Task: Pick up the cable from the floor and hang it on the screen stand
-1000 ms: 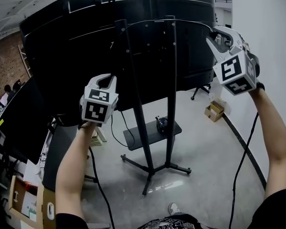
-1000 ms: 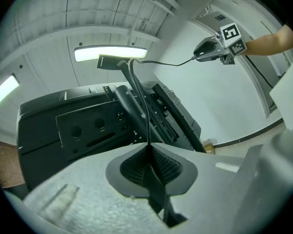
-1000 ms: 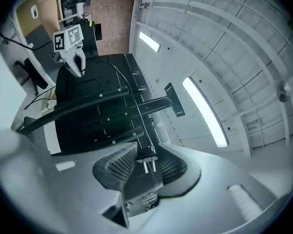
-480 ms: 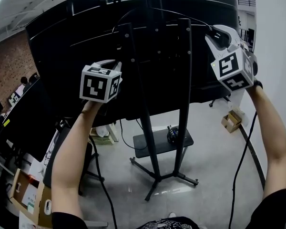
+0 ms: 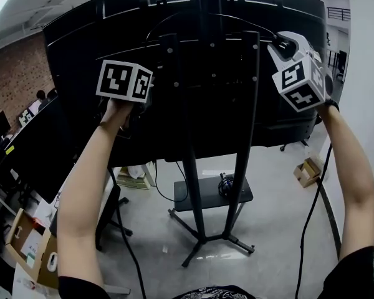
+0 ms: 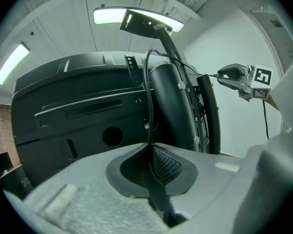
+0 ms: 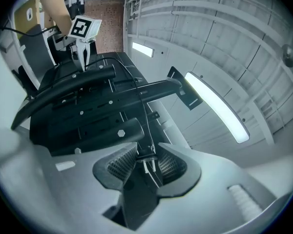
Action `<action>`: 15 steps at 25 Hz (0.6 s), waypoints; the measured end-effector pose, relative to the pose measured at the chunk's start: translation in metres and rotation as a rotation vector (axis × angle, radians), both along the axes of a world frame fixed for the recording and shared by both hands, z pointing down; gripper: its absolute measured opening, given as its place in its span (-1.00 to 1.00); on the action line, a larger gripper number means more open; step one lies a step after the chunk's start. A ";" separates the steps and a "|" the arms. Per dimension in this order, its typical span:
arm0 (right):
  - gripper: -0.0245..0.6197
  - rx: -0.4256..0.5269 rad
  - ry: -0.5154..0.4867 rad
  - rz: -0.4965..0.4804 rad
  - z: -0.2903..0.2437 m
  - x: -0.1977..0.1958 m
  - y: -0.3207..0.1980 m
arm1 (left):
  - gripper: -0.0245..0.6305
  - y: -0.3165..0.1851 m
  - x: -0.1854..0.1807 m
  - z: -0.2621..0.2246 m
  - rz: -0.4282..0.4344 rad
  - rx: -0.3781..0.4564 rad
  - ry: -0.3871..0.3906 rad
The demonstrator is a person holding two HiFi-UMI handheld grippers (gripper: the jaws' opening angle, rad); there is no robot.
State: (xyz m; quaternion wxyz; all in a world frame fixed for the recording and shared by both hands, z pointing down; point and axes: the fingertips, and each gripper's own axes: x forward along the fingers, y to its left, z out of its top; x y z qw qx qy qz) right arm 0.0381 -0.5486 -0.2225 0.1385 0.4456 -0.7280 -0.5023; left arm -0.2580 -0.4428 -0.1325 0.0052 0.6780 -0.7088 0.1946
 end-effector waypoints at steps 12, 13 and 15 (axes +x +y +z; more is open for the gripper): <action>-0.50 -0.103 -0.015 -0.058 0.033 -0.012 -0.035 | -0.87 -0.007 -0.002 0.039 -0.032 -0.150 0.029; -0.50 -0.107 -0.018 -0.069 0.037 -0.014 -0.034 | -0.87 -0.007 -0.001 0.041 -0.032 -0.154 0.028; -0.50 -0.114 -0.031 -0.084 0.046 -0.016 -0.033 | -0.88 -0.006 0.000 0.046 -0.034 -0.165 0.025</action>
